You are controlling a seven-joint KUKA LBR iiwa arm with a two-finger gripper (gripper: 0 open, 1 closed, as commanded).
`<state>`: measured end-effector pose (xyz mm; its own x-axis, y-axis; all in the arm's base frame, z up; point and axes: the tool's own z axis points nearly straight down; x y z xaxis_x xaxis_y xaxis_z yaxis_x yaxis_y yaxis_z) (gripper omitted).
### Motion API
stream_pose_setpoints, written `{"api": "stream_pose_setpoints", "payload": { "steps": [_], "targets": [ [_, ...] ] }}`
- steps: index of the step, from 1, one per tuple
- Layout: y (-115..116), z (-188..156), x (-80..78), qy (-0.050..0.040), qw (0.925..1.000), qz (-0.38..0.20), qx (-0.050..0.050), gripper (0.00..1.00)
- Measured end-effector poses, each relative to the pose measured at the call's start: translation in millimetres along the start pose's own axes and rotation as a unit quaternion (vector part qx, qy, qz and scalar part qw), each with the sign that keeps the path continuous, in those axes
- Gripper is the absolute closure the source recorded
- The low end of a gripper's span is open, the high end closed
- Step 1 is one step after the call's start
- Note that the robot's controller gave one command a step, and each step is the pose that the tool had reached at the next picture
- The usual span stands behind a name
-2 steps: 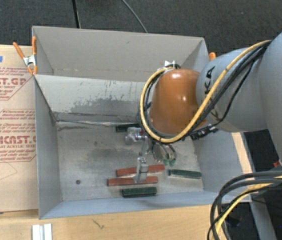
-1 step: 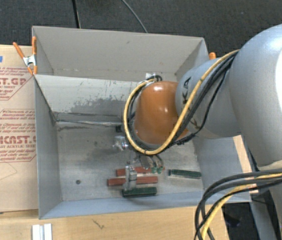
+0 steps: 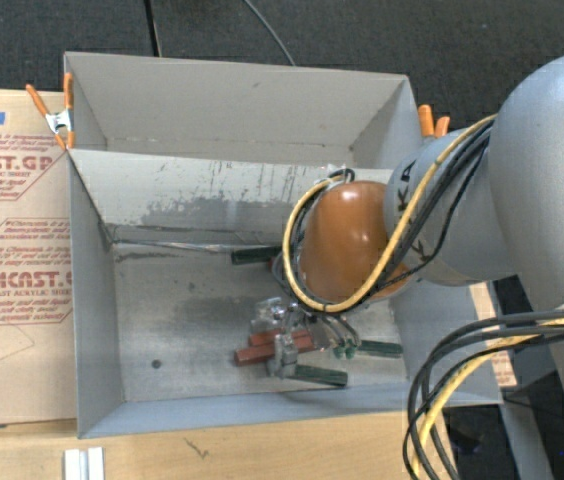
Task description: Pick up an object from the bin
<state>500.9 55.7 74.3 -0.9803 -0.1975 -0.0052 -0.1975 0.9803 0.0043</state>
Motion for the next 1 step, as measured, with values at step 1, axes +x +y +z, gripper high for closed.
{"api": "stream_pose_setpoints", "payload": {
  "steps": [1],
  "targets": [
    [0.0,0.0,0.0,0.0,1.0,0.0,0.0,1.0]
  ]
}}
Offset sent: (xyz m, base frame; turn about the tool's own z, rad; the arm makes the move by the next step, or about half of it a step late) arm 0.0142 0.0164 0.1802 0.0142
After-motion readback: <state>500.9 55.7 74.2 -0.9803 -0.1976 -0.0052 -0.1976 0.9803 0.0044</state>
